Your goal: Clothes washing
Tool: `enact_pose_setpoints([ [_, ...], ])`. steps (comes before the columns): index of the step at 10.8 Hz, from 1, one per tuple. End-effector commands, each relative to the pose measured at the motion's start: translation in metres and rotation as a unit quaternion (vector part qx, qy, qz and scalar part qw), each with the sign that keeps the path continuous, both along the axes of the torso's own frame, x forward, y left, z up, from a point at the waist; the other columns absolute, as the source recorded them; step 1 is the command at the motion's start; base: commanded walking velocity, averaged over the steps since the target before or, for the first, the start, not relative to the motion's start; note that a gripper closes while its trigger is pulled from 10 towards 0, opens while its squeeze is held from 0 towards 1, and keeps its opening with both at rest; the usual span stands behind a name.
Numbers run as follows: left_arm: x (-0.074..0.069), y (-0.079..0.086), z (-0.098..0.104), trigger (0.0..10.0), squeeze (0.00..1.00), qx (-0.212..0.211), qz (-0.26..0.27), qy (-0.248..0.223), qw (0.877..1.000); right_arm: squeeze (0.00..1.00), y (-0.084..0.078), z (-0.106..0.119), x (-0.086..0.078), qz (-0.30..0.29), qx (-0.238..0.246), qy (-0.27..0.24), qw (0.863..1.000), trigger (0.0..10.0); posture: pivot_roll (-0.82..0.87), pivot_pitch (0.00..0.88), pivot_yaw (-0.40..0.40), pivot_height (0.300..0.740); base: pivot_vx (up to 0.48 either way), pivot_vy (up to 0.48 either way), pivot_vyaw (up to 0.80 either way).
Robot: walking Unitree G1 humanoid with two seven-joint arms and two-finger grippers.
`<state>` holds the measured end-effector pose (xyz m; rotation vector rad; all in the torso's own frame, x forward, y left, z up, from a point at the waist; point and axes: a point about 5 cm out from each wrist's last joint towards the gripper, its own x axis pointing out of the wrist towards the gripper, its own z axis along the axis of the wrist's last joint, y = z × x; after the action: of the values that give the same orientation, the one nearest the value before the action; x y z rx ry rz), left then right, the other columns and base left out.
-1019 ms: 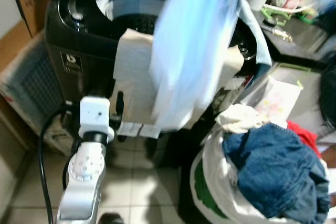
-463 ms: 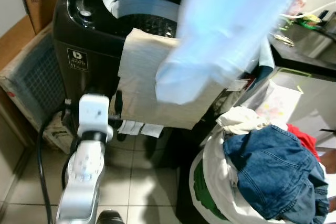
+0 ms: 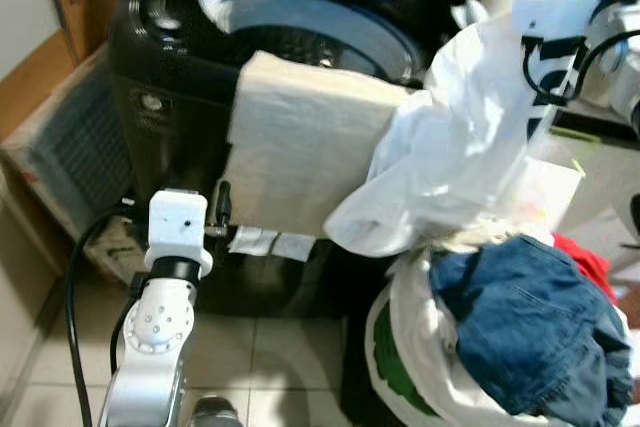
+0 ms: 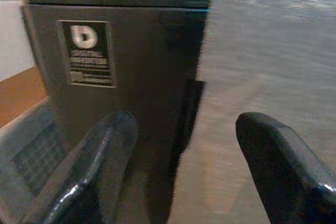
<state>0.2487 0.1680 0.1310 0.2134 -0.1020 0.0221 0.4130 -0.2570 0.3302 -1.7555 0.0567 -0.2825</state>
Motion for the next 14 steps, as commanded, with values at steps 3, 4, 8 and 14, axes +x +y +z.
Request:
enact_pose_setpoints([
  [3, 0.0, -0.009, 0.004, 10.0, 0.0, -0.012, -0.008, -0.005, 1.0, 0.0, 0.048, 0.028, 0.009, 0.164, 0.602, -0.056, 0.779, 10.0, 0.31, 0.0, -0.232, 0.74, 0.0, 0.0, 0.0],
  [4, -0.002, -0.008, 0.005, 10.0, 0.0, -0.027, 0.002, -0.004, 1.0, 0.0, 0.067, 0.052, 0.006, 0.258, 0.679, -0.049, 0.686, 10.0, 0.31, 0.0, -0.238, 0.74, 0.0, 0.0, 0.0],
  [8, -0.013, -0.006, 0.0, 10.0, 0.0, -0.026, -0.006, 0.017, 1.0, 0.0, 0.116, -0.012, -0.023, 0.444, 0.685, 0.058, 0.574, 10.0, 0.25, 0.0, -0.193, 0.74, 0.0, 0.0, 0.0],
  [14, -0.007, -0.005, 0.003, 10.0, 0.0, -0.014, -0.022, 0.018, 1.0, 0.0, 0.126, -0.156, -0.129, 0.379, 0.728, 0.175, 0.544, 10.0, 0.22, 0.0, -0.174, 0.74, 0.0, 0.0, 0.0],
])
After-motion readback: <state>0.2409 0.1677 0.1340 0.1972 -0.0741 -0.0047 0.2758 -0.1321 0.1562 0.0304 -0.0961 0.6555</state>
